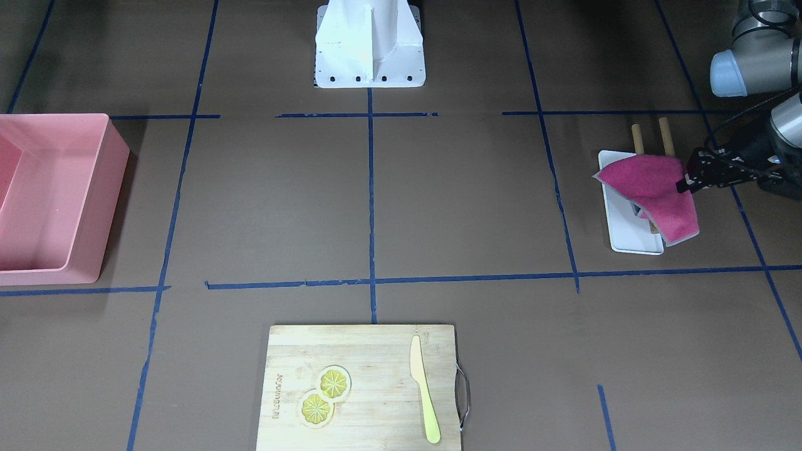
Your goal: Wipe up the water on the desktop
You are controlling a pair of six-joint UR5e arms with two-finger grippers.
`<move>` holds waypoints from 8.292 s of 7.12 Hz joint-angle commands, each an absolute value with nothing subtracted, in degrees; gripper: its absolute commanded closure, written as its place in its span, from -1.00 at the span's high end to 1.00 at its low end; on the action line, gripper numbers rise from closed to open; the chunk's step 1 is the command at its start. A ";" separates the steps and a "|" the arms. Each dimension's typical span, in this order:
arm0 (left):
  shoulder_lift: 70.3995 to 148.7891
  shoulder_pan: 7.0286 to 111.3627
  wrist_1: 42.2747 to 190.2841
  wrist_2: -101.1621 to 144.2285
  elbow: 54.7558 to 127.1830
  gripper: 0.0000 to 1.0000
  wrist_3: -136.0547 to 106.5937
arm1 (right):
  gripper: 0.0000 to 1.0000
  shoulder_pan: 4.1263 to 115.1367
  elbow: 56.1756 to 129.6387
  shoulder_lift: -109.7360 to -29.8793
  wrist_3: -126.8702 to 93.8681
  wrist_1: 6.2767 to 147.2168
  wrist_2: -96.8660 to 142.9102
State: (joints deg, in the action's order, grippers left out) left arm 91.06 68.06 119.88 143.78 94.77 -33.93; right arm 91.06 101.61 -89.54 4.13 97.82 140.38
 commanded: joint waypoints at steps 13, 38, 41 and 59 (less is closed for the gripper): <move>97.26 80.24 99.69 156.71 107.35 -0.98 -34.72 | 1.00 91.41 102.92 -89.30 4.13 97.73 140.54; 130.78 40.08 115.75 116.45 102.83 -1.00 -107.75 | 0.99 22.50 116.10 -62.93 -38.06 64.42 82.00; 130.78 38.33 115.58 116.54 103.45 -1.00 -107.84 | 0.97 22.50 116.10 -62.93 -38.06 64.42 81.91; 130.08 38.14 115.58 116.63 104.50 1.00 -105.91 | -1.00 22.24 118.65 -63.11 -42.45 65.65 82.62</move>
